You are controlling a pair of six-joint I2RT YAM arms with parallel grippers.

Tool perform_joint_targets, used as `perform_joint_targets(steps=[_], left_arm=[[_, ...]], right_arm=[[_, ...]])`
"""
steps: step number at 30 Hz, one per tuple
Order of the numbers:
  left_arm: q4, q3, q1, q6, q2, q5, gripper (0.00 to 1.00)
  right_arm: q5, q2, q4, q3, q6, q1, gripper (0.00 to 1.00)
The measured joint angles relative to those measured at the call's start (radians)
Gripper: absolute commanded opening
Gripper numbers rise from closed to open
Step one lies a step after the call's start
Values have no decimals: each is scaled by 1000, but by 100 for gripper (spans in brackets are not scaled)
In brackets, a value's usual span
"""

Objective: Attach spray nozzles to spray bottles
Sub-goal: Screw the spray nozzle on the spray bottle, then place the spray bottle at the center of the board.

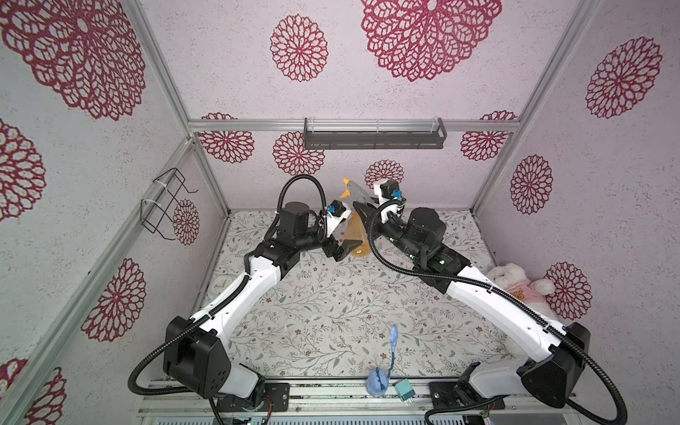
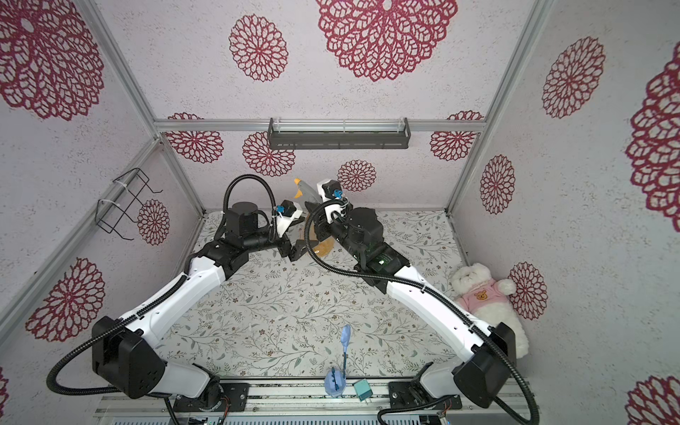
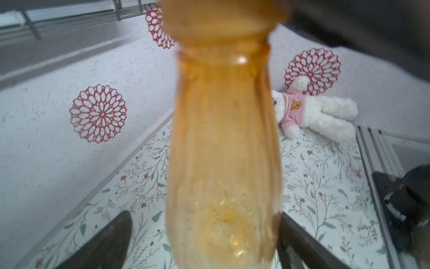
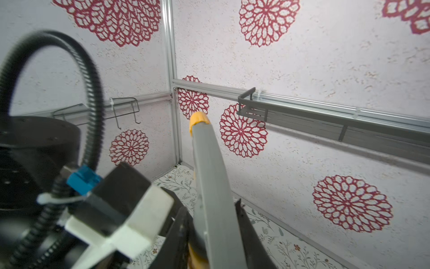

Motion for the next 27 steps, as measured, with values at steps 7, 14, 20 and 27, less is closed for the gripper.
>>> perform_joint_targets(steps=[7, 14, 20, 27], left_arm=[[-56, -34, 42, -6, -40, -22, 97], [-65, -159, 186, -94, -207, -153, 97], [-38, -244, 288, -179, -320, -253, 97], [-24, -277, 313, -219, -341, -278, 97]], right_arm=[[-16, -8, 0, -42, 16, -151, 0], [96, -36, 141, -204, 5, -116, 0], [291, -21, 412, -475, -56, -32, 0], [403, 70, 700, -644, -90, -10, 0]])
